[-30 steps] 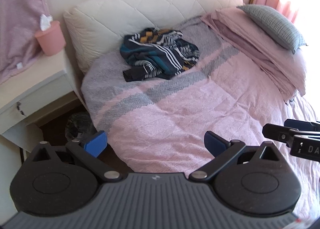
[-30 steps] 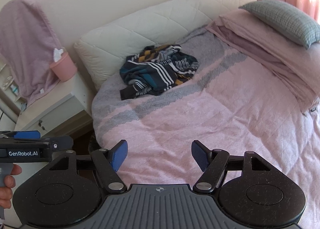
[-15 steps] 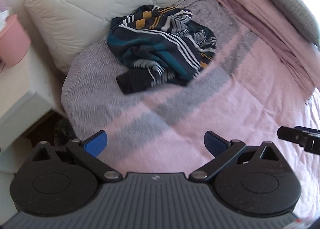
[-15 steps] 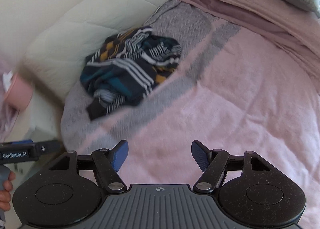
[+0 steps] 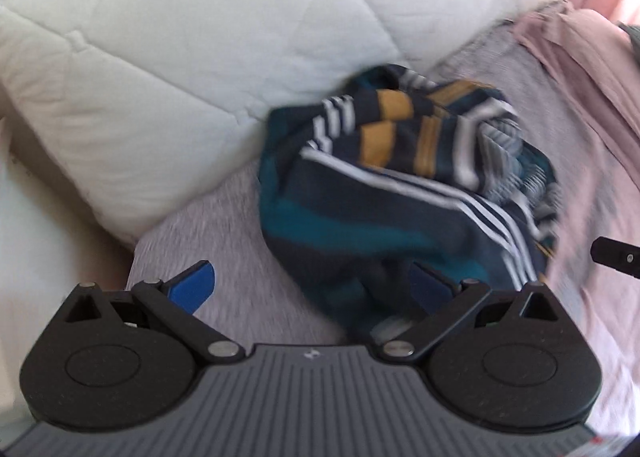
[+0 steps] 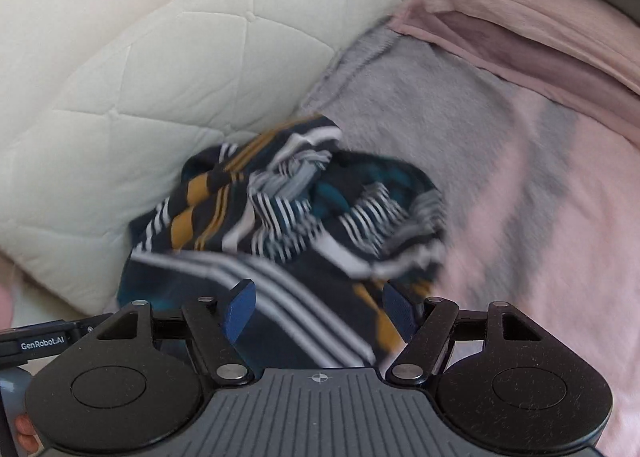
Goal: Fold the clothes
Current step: 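Close both grippers on the striped sweater fabric, then lift the sweater with both grippers and shake it out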
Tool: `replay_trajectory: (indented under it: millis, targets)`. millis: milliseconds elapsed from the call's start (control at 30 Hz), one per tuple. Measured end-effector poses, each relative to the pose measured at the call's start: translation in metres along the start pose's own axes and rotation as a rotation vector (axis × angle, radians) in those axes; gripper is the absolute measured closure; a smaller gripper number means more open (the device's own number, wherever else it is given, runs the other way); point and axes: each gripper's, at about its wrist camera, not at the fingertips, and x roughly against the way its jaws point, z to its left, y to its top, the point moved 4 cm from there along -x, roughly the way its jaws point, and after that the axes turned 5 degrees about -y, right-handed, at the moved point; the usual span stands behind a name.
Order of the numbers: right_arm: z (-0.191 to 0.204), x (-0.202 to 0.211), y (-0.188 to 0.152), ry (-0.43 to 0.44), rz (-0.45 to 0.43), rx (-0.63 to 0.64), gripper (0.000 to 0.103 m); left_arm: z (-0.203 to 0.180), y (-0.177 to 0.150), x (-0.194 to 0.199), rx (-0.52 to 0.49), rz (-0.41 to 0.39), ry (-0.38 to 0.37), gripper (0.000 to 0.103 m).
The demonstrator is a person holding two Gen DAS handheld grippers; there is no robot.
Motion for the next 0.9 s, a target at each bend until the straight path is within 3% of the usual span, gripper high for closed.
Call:
replay_trajectory:
  millis: [167, 300, 433, 467, 500, 533, 567, 600, 633, 667, 733, 900]
  targets:
    - [0.016, -0.055, 0.023, -0.001, -0.025, 0.016, 0.035, 0.020, 0.029, -0.055, 0.022, -0.006, 0.010, 0.001]
    - [0.026, -0.094, 0.034, -0.016, -0.013, 0.027, 0.035, 0.029, 0.035, -0.083, 0.055, 0.009, 0.001, 0.001]
    - [0.033, -0.120, 0.034, 0.023, -0.001, 0.040, 0.036, 0.030, 0.034, -0.107, 0.095, 0.032, -0.029, 0.001]
    - [0.035, -0.123, 0.033, 0.026, 0.003, 0.059, 0.042, 0.030, 0.033, -0.111, 0.109, 0.036, -0.045, 0.001]
    - [0.038, -0.124, 0.032, 0.029, 0.001, 0.087, 0.082, 0.029, 0.032, -0.114, 0.125, 0.039, -0.059, 0.001]
    - [0.040, -0.124, 0.030, 0.038, 0.009, 0.112, 0.094, 0.028, 0.030, -0.117, 0.138, 0.043, -0.074, 0.010]
    - [0.041, -0.120, 0.029, 0.052, 0.003, 0.115, 0.094, 0.026, 0.029, -0.117, 0.149, 0.042, -0.104, 0.018]
    - [0.041, -0.113, 0.028, 0.070, -0.015, 0.114, 0.095, 0.023, 0.028, -0.115, 0.152, 0.033, -0.143, 0.039]
    - [0.039, -0.105, 0.029, 0.085, -0.030, 0.113, 0.096, 0.020, 0.028, -0.113, 0.149, 0.021, -0.156, 0.045]
    - [0.037, -0.096, 0.029, 0.098, -0.047, 0.101, 0.096, 0.016, 0.028, -0.109, 0.130, 0.009, -0.148, 0.053]
    - [0.032, -0.072, 0.032, 0.139, -0.084, 0.062, 0.096, 0.005, 0.030, -0.098, 0.070, -0.014, -0.150, 0.082]
    - [0.018, 0.008, 0.036, 0.171, -0.226, 0.002, 0.097, -0.014, 0.036, -0.057, 0.003, -0.103, -0.163, 0.088]
